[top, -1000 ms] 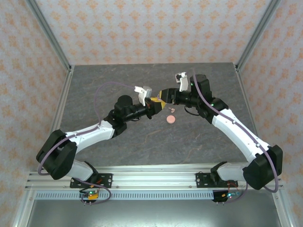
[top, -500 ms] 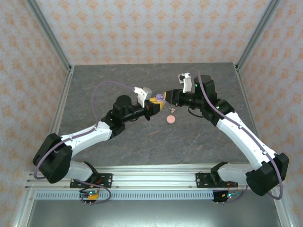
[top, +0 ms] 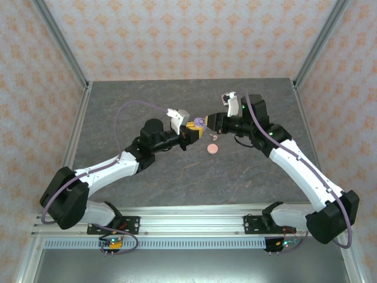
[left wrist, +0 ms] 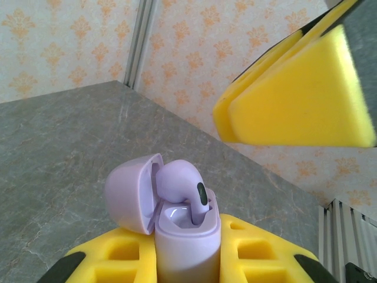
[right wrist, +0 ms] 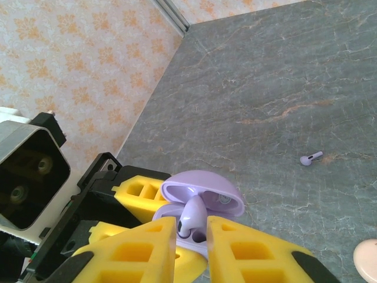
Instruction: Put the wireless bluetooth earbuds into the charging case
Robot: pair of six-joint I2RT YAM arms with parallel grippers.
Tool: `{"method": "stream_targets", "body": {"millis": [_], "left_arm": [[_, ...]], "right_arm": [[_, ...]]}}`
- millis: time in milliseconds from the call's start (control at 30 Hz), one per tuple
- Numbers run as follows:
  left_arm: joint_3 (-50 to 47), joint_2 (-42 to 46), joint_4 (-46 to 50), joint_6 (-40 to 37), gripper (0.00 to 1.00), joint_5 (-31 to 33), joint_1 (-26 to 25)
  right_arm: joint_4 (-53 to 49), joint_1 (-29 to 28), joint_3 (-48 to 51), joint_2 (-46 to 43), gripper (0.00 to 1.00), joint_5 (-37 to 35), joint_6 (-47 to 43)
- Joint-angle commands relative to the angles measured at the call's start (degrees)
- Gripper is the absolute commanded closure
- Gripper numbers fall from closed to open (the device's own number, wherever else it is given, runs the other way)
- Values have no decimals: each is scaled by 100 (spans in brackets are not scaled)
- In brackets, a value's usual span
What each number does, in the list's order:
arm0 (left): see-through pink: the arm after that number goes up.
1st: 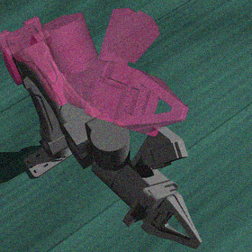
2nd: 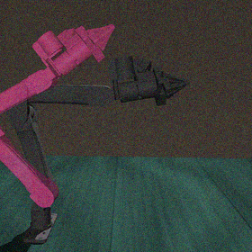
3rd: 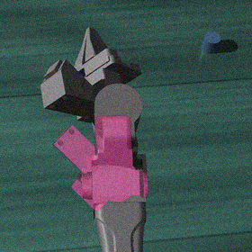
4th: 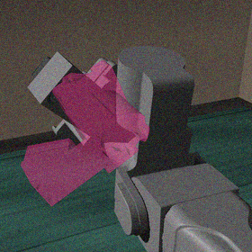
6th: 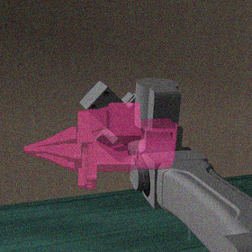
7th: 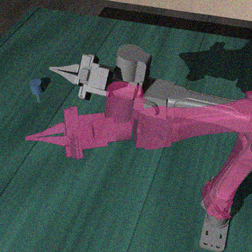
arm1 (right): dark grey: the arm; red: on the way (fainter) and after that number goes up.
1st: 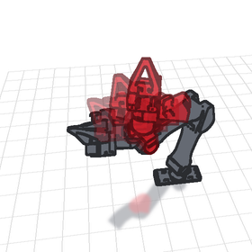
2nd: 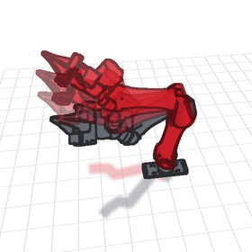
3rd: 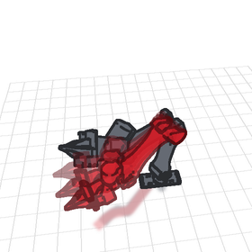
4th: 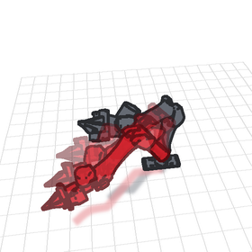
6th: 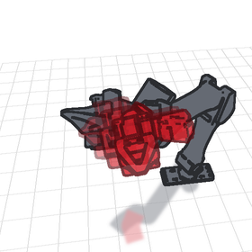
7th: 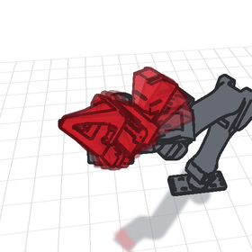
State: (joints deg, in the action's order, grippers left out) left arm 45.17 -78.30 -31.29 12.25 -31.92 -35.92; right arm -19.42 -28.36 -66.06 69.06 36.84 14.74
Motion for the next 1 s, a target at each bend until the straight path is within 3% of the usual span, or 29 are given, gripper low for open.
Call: {"method": "stream_targets", "body": {"millis": [0,600,967], "left_arm": [[-24,194,-231,-103,88,-178,-30],[14,242,-214,-131,88,-468,-43],[104,229,79,-283,88,-412,-48]], "right_arm": [[-39,-40,-38,35,79,-81,-44],[-69,-73,-116,237,78,247,-68],[-165,-100,-240,307,71,248,-130]]}}
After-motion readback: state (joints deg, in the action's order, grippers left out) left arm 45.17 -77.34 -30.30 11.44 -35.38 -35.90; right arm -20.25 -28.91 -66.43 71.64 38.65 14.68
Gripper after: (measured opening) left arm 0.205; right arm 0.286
